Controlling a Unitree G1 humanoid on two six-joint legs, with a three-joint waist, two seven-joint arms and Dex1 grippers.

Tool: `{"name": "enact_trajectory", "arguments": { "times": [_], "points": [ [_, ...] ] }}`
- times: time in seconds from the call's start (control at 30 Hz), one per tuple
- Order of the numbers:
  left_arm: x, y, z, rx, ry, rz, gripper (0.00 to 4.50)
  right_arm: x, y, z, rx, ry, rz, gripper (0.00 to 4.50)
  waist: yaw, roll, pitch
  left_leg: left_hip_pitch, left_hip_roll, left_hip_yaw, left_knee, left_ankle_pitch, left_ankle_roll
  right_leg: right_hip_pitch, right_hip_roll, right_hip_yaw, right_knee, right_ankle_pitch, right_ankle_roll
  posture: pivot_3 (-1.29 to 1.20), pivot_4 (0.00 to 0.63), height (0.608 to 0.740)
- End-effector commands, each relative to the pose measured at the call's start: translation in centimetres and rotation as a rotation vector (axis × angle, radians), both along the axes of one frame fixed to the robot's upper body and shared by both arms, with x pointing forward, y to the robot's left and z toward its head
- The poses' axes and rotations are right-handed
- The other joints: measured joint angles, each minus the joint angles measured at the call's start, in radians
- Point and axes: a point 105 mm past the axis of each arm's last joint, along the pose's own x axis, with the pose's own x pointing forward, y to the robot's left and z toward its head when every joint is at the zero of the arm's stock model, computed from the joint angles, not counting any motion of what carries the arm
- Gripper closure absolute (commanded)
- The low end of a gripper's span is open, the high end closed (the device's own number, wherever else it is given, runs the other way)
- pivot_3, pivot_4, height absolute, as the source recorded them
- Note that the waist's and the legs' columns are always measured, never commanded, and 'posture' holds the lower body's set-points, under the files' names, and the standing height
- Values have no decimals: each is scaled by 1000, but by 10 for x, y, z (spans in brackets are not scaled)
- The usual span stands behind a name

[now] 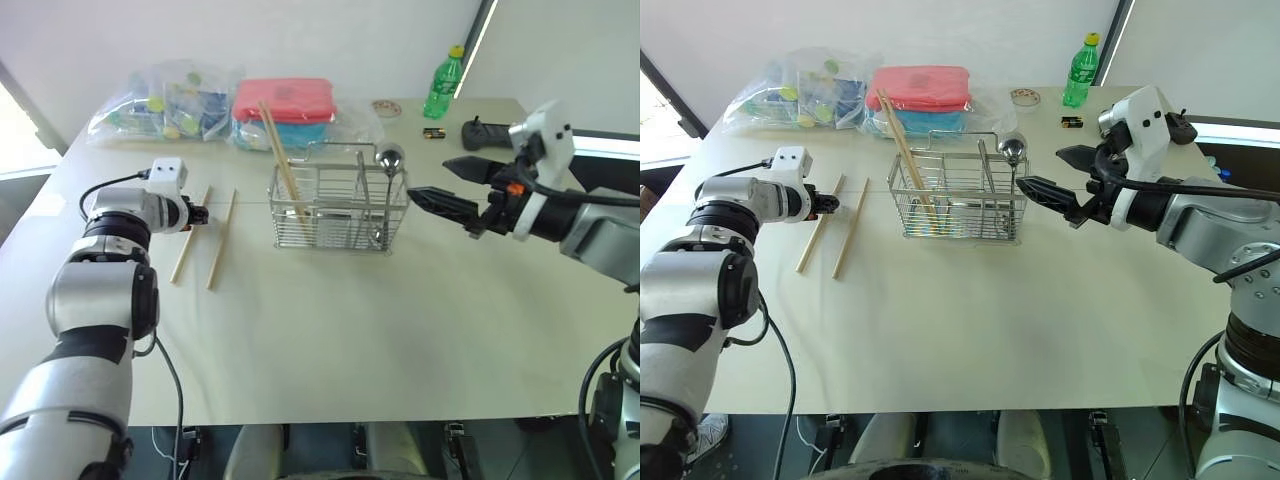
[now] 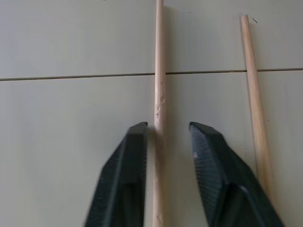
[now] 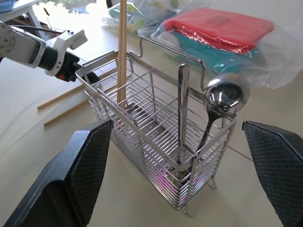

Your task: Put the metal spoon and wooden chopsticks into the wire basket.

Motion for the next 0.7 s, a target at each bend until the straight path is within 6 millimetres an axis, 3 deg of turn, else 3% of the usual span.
{"name": "enact_trajectory", "arguments": {
  "times": [0.03,0.27,0.4,0.5,0.6,0.7],
  "points": [
    [5,-2,15,-20,-35,2,4451,-5,-3,12,-3,-53,1,0,0,0,0,0,0,0,0,0,0,0,0,0,0,0,0,0,150,708],
    [4,-1,16,-34,-36,12,4451,-7,-2,9,-19,-47,13,0,-1,0,0,0,0,0,1,0,0,0,0,0,0,0,0,0,150,708],
    [12,7,36,-30,-142,46,4451,-6,-5,9,-20,-48,4,0,-1,0,0,0,0,0,1,0,0,0,0,0,0,0,0,0,150,708],
    [25,11,82,13,-376,38,4451,-9,-7,5,-42,-44,3,0,0,0,0,0,0,0,1,0,0,0,0,0,0,0,0,0,150,708],
    [28,-3,139,-127,-619,-37,4451,-15,-9,-1,-73,-25,24,0,2,-2,1,-1,0,0,1,0,0,0,0,0,0,0,0,0,150,708],
    [19,-26,192,-273,-834,-160,4451,-20,-13,-6,-111,-10,34,0,2,-2,1,-2,0,0,1,1,-2,0,-1,0,-1,1,2,0,150,708]
  ]
}}
